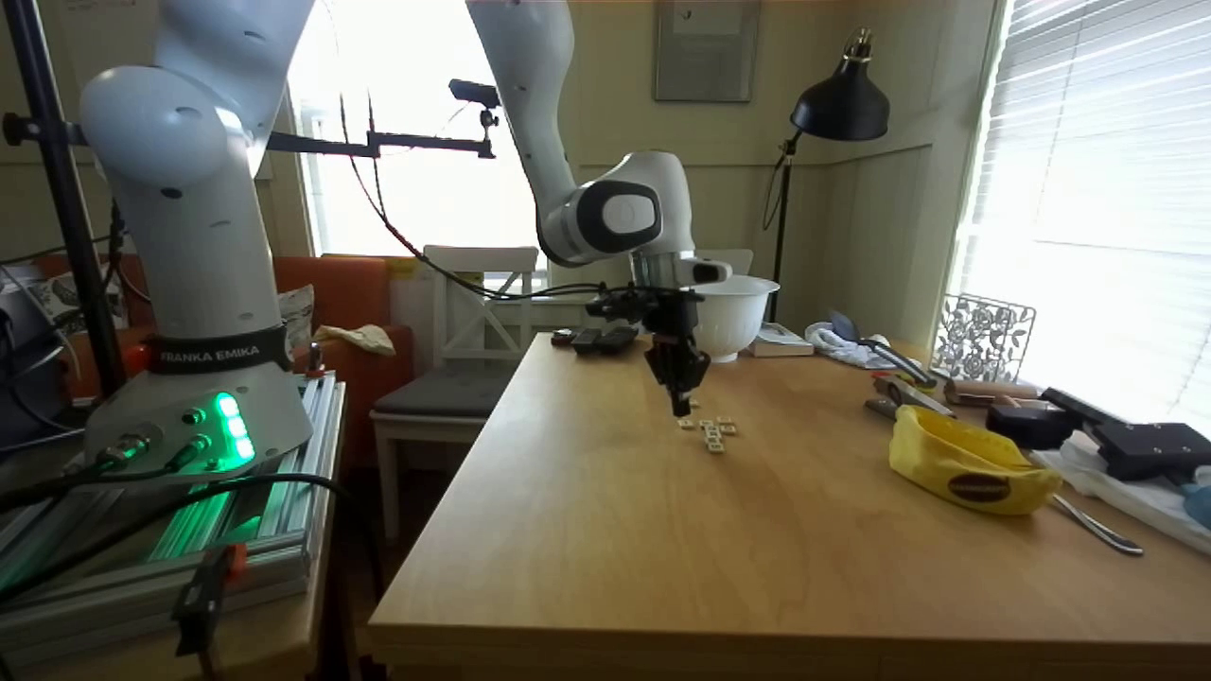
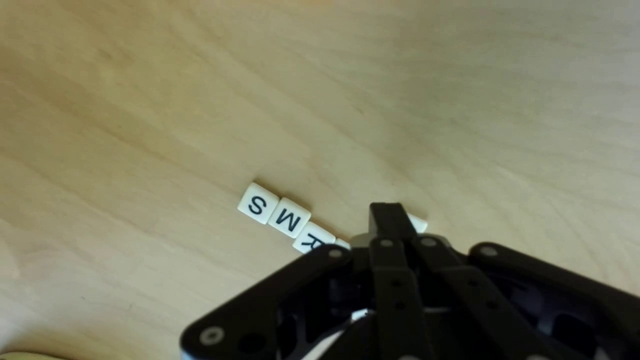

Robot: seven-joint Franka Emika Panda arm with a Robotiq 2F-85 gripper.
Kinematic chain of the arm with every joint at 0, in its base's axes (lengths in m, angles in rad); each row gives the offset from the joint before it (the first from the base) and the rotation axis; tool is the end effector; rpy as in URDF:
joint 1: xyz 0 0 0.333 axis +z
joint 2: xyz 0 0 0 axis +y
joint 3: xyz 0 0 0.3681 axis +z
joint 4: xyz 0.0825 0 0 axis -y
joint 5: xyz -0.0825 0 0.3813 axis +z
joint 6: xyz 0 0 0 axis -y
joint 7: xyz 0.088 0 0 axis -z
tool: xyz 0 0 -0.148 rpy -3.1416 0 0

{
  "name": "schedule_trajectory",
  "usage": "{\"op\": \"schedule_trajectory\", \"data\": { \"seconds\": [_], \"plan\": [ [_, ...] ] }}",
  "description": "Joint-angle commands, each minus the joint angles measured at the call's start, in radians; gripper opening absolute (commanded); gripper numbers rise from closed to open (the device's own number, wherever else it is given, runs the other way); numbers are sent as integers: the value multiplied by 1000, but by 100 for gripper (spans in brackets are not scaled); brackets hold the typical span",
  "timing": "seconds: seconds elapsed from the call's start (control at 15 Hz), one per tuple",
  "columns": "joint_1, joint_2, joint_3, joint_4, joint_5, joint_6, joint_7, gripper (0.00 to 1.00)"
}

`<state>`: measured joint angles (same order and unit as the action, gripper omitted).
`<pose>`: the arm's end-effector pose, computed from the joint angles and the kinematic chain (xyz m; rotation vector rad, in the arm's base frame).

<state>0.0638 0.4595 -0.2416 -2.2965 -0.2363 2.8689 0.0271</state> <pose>0.5543 -0.0924 0.1727 2.9473 0.0738 0.1480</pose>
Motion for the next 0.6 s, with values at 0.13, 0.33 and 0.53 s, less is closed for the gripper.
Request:
{"op": "schedule_trajectory", "data": {
  "seconds": [0.13,0.33,0.53],
  "plan": [
    [29,1,-37,3,-55,25,22,0],
    [56,2,-75,0,-127,44,1,0],
    [42,10,-69,-2,-181,79,-51,0]
  ]
}}
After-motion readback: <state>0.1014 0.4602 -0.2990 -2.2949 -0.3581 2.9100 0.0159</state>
